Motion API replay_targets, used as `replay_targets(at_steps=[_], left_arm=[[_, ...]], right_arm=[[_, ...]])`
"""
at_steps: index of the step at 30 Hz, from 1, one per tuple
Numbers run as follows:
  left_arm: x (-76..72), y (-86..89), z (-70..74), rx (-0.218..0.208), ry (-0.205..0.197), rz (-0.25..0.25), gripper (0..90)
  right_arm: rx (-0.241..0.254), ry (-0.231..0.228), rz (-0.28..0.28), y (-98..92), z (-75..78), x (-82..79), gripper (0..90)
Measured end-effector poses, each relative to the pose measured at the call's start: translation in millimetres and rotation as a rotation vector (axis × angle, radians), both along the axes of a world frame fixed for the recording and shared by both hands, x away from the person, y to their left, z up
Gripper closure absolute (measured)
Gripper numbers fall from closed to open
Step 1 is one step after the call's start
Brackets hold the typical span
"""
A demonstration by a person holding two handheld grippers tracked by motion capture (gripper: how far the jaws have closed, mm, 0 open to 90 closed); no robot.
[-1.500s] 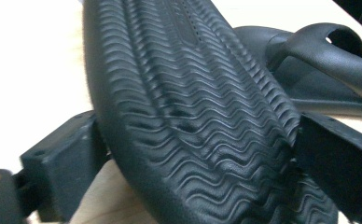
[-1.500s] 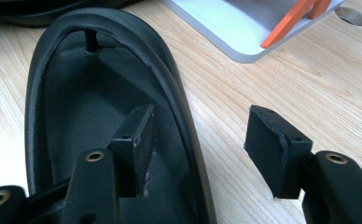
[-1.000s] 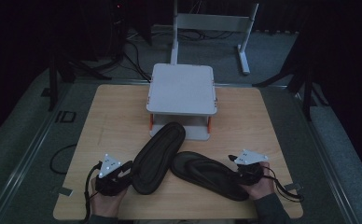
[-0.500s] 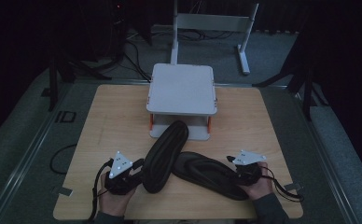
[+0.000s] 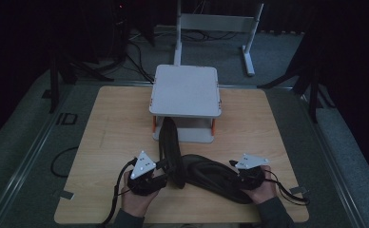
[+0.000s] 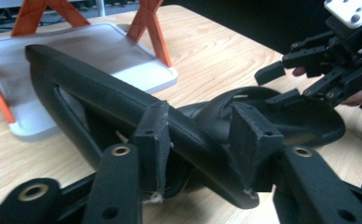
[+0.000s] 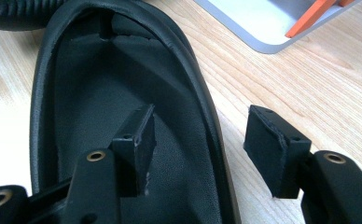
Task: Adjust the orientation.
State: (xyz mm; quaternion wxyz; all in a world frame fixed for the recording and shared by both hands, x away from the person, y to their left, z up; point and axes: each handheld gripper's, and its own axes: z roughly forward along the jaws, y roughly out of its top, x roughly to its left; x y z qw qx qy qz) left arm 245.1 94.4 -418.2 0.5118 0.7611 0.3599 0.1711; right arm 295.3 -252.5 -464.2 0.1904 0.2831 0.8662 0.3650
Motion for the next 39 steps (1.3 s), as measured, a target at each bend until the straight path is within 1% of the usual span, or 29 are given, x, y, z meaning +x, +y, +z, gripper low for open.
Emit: replay_targets(at_steps=[1, 3, 4, 6, 8, 9, 10, 13, 17, 20, 22, 23, 24, 25, 26, 27, 28, 29, 30, 31, 32, 33, 34, 36, 37, 39], left_arm=[[0.0, 0.0, 0.0, 0.000, 0.000, 0.000, 55.2], [2.3, -7.9, 1.5, -0.006, -0.001, -0.024, 53.7], [2.3, -7.9, 1.5, -0.006, -0.001, -0.024, 53.0], [4.1, -17.9, 2.5, -0.011, -0.002, -0.057, 52.0], [4.1, -17.9, 2.5, -0.011, -0.002, -0.057, 51.2], [7.6, -32.0, -0.9, 0.032, 0.019, -0.096, 49.4], [7.9, -34.6, -2.4, 0.029, 0.021, -0.113, 48.4], [9.4, -36.6, -5.3, 0.012, 0.034, -0.124, 48.1], [13.7, -33.9, -8.4, -0.006, 0.049, -0.123, 48.1], [14.1, -33.3, -8.5, -0.009, 0.049, -0.120, 47.8], [16.3, -27.2, -7.0, -0.033, 0.033, -0.105, 47.1], [16.3, -27.2, -7.0, -0.033, 0.033, -0.105, 46.9], [17.6, -22.3, -6.2, -0.040, 0.025, -0.088, 47.0], [17.6, -22.3, -6.2, -0.040, 0.025, -0.088, 46.9], [18.7, -16.1, -6.3, -0.046, 0.022, -0.065, 46.9], [18.7, -16.1, -6.3, -0.046, 0.022, -0.065, 46.6], [19.5, -8.9, -8.2, -0.044, 0.020, -0.036, 45.8], [19.5, -8.9, -8.2, -0.044, 0.020, -0.036, 44.7], [21.2, -0.9, -12.0, -0.049, 0.032, -0.014, 44.6], [21.2, -0.9, -12.0, -0.049, 0.032, -0.014, 44.5], [21.5, 2.8, -14.1, -0.058, 0.035, 0.000, 44.5], [21.5, 2.8, -14.1, -0.058, 0.035, 0.000, 44.1], [22.4, 10.7, -19.3, -0.092, 0.050, -0.010, 42.6], [23.3, 13.6, -23.0, -0.104, 0.064, -0.030, 39.6], [24.2, 14.6, -25.8, -0.116, 0.071, -0.052, 38.6], [26.1, 14.2, -29.8, -0.110, 0.086, -0.071, 35.1]], right_arm=[[0.000, 0.000, 0.000, 0.0, 0.0, 0.0, 42.2], [0.000, 0.003, 0.000, 0.1, -0.3, -0.1, 42.2], [0.000, 0.003, 0.000, 0.1, -0.3, -0.1, 42.2], [0.000, 0.004, 0.000, 0.2, -0.6, -0.1, 42.2], [0.000, 0.004, 0.001, 0.2, -0.8, 0.0, 42.2], [0.001, 0.005, 0.000, 0.4, -0.9, -0.1, 42.2], [0.001, 0.005, 0.000, 0.2, -0.9, -0.2, 42.2], [0.005, 0.006, -0.002, -1.2, -0.5, -0.5, 42.2], [0.003, 0.006, -0.001, -2.0, -0.7, -0.6, 42.2], [0.004, 0.006, -0.001, -2.1, -0.6, -0.6, 42.2], [0.003, 0.004, -0.003, -2.4, -0.3, -0.5, 42.2], [0.005, 0.004, -0.004, -2.4, -0.1, -0.6, 42.2], [0.005, 0.003, -0.005, -2.5, 0.1, -0.7, 42.1], [0.005, 0.003, -0.005, -2.5, 0.1, -0.7, 42.1], [0.006, 0.003, -0.006, -2.7, 0.3, -0.9, 42.2], [0.006, 0.003, -0.006, -2.7, 0.3, -0.9, 42.2], [0.006, 0.002, -0.006, -3.1, 0.5, -1.1, 42.1], [0.008, 0.001, -0.006, -3.4, 0.6, -1.1, 42.1], [0.010, 0.001, -0.007, -3.6, 0.7, -1.1, 42.1], [0.010, 0.001, -0.007, -3.6, 0.7, -1.1, 42.1], [0.008, -0.001, -0.006, -4.1, 0.8, -1.0, 42.1], [0.008, -0.001, -0.006, -4.1, 0.8, -1.0, 42.1], [0.006, 0.000, -0.007, -4.3, 0.7, -1.0, 42.1], [0.009, 0.001, -0.007, -3.9, 0.5, -1.1, 42.1], [0.009, 0.004, -0.008, -3.8, 0.4, -1.1, 42.0], [0.006, 0.004, -0.007, -3.4, 0.2, -0.9, 41.9]])
